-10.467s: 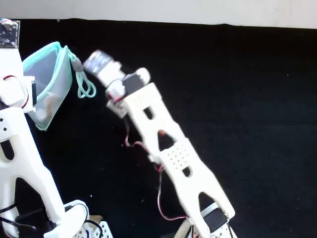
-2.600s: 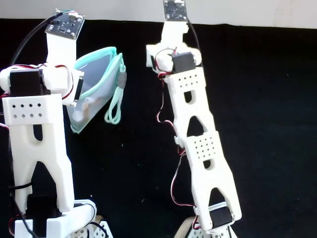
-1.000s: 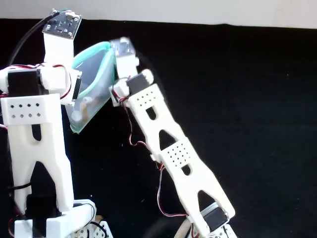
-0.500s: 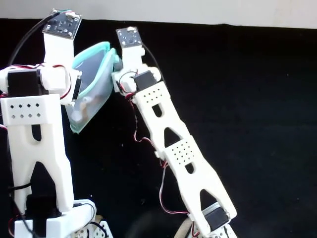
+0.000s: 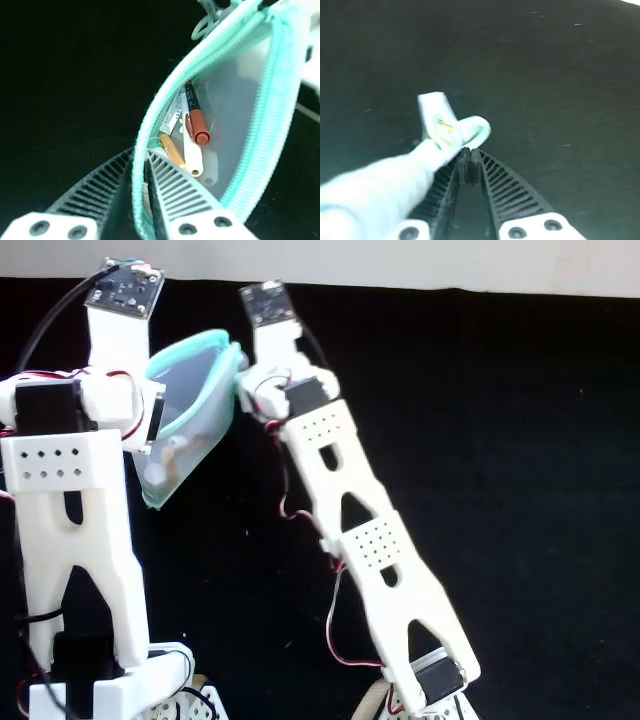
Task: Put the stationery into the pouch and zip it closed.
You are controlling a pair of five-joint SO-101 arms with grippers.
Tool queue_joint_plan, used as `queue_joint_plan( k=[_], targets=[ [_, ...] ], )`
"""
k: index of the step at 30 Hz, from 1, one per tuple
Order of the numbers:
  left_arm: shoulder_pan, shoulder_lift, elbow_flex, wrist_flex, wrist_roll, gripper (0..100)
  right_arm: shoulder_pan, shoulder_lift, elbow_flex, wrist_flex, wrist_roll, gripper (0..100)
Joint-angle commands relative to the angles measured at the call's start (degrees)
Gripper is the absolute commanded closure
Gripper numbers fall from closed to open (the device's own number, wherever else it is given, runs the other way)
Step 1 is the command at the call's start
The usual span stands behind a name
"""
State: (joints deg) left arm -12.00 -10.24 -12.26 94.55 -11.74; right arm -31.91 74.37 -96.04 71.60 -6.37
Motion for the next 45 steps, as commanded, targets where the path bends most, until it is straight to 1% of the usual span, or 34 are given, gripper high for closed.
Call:
queue_joint_plan(
  k=[1,6,9,13,17,19,22,25,28,31,35,40,45],
  targets=[
    [-0.2,0.6,0.2,-0.7,-0.2,99,2.9,-3.2,-5.1,-1.1,-0.4,99.1],
    [-0.2,0.6,0.3,-0.7,-0.2,99,4.6,-8.7,-5.1,-0.7,-0.5,99.1],
    [-0.2,0.6,1.2,-0.7,-0.2,99,4.4,-12.5,-5.1,0.8,-3.2,99.1],
    [-0.2,0.5,1.5,-0.7,-0.2,99,4.2,-16.2,-5.0,5.8,-3.3,98.5],
    [-0.1,0.5,1.4,-0.7,-0.3,99,4.8,-16.6,-5.0,11.7,-3.3,98.5],
    [0.0,0.4,1.4,-0.7,-3.1,99,5.1,-16.6,-5.0,14.5,-3.3,96.7],
    [2.3,0.0,0.2,-0.5,-6.9,99,6.2,-16.6,-5.0,18.6,-3.5,92.5],
    [5.2,0.4,-5.1,0.2,-8.9,99,7.6,-16.6,-5.0,24.0,-3.6,92.1],
    [9.8,0.5,-13.2,5.6,-10.1,99,11.1,-16.6,-5.0,27.7,-3.7,92.1],
    [12.4,0.1,-18.2,6.9,-10.3,99,16.2,-16.6,-5.0,28.6,-3.7,92.1],
    [15.5,0.0,-18.3,7.0,-10.2,99,23.3,-16.7,-5.0,29.2,-3.7,92.1],
    [23.0,-1.5,-18.3,7.1,-10.4,99,32.1,-17.1,-5.0,29.2,-3.7,92.1],
    [24.7,-2.2,-13.8,7.1,-12.6,99,38.0,-17.1,-5.0,29.3,-3.3,92.1]
  ],
)
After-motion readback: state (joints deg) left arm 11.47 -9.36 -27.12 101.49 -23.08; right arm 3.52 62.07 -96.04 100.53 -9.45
